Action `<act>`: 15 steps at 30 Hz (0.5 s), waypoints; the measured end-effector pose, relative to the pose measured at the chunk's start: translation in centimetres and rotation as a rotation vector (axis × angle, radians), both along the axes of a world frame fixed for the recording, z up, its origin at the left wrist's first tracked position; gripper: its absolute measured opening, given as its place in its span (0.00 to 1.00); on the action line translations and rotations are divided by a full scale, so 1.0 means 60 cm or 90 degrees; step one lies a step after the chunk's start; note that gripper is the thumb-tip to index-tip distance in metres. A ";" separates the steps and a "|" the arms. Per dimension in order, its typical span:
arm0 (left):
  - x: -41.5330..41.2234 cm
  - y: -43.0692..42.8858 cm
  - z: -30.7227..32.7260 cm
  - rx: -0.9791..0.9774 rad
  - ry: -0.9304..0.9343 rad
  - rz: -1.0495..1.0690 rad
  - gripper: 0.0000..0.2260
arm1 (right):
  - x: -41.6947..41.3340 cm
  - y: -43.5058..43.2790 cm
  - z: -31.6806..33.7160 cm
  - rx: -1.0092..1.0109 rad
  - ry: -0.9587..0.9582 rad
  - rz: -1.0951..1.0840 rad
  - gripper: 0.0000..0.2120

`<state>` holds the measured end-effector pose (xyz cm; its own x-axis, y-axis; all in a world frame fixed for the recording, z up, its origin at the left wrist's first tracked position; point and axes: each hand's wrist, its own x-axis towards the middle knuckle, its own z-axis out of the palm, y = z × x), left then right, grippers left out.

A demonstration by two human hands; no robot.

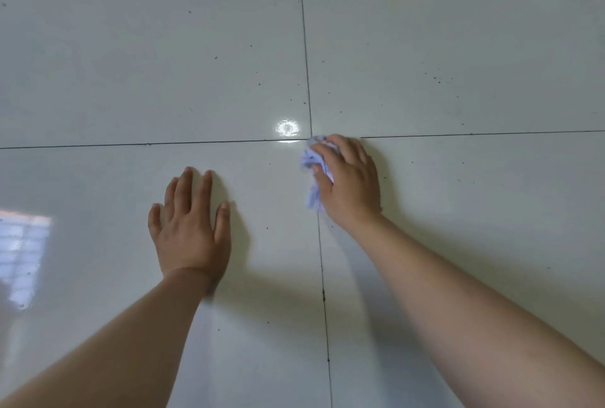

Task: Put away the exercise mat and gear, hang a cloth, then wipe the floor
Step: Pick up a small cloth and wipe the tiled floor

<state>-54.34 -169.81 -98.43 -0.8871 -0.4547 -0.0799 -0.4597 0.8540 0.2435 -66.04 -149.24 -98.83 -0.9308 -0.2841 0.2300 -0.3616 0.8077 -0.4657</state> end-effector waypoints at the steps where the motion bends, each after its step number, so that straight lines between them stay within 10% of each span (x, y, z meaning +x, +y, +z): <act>1: -0.001 0.000 0.001 0.000 0.001 -0.002 0.26 | 0.007 0.022 -0.001 0.008 0.010 0.013 0.14; 15: -0.142 0.123 0.018 0.089 0.080 -0.223 0.22 | 0.013 0.063 -0.008 -0.012 0.031 0.013 0.16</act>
